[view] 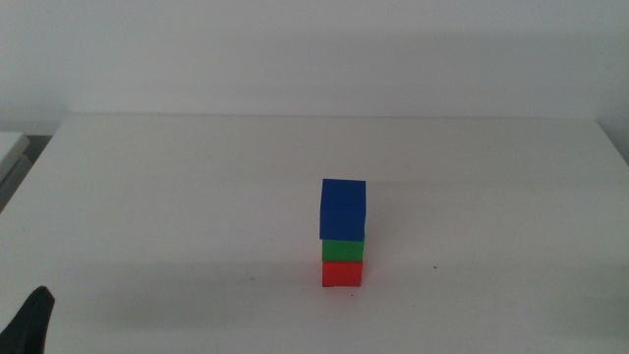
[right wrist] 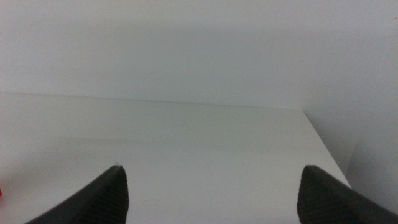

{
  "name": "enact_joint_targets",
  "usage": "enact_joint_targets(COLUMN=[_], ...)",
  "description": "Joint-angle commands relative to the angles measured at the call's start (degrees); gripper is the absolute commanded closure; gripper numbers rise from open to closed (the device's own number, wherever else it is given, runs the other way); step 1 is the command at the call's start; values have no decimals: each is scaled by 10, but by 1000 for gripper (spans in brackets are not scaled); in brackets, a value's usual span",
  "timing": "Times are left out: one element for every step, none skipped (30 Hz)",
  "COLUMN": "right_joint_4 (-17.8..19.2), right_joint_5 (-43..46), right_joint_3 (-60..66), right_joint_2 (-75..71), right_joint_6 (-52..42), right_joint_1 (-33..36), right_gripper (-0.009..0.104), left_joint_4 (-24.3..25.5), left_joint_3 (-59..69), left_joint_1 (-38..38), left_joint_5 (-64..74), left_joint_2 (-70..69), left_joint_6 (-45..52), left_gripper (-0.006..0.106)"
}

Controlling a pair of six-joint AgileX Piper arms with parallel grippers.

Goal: Stack red cubes first, then green, then blue cubes in a specific spot.

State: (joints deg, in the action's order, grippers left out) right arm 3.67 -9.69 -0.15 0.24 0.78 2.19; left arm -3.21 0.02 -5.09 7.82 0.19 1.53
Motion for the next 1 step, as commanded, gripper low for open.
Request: enact_joint_targets(right_joint_4=[2], right_joint_5=[5], right_joint_3=[2], right_joint_2=[-2], right_joint_6=[-3], right_joint_1=[-4], right_gripper=[10], left_joint_4=[-3], left_joint_3=[0], left_joint_1=[1], left_joint_5=[-8], left_joint_2=[-2], left_joint_6=[-1], left_gripper=[7])
